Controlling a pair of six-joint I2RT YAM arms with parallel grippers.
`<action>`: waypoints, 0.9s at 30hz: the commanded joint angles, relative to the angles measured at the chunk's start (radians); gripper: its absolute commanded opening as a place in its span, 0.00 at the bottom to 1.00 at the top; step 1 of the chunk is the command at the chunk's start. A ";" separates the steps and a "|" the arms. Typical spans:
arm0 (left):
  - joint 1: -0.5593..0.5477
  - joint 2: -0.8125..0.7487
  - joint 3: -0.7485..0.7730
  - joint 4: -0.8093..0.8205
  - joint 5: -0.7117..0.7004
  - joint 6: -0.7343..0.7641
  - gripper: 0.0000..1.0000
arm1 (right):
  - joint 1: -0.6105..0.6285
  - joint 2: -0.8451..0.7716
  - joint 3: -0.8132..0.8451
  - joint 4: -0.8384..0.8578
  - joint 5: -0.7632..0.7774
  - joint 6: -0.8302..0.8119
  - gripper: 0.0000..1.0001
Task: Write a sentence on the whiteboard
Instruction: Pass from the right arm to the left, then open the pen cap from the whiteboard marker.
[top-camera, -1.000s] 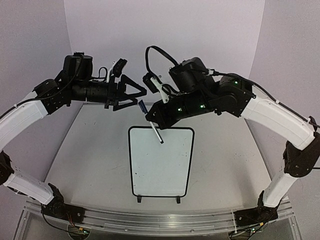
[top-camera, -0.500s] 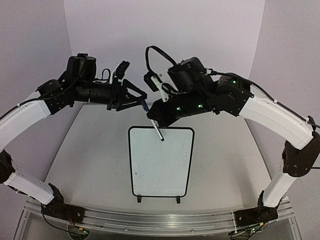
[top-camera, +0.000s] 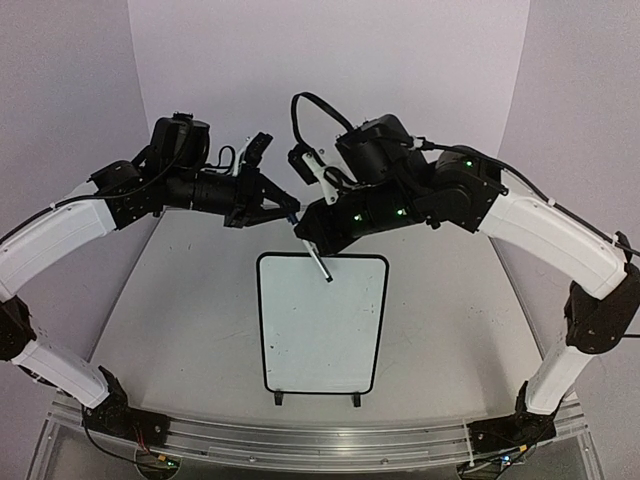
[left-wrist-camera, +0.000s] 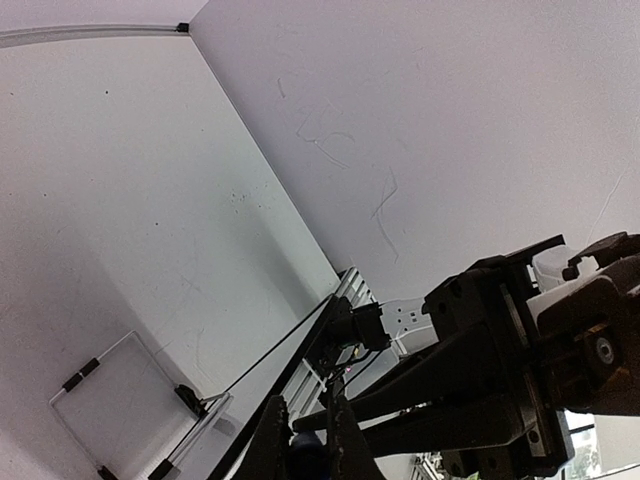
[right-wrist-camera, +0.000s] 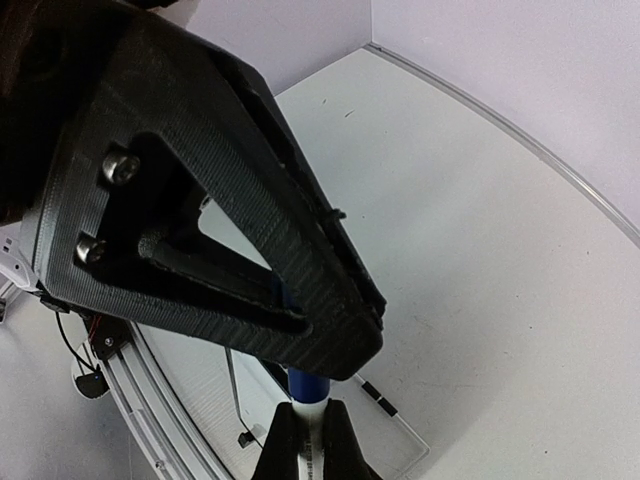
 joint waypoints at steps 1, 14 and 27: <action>-0.004 -0.033 -0.008 0.042 -0.036 -0.021 0.00 | 0.004 -0.046 -0.001 0.057 0.040 0.020 0.06; -0.002 -0.266 -0.288 0.664 -0.230 -0.271 0.00 | -0.046 -0.407 -0.592 0.829 -0.050 0.277 0.90; -0.002 -0.240 -0.422 1.094 -0.187 -0.393 0.00 | -0.065 -0.338 -0.701 1.332 -0.345 0.475 0.91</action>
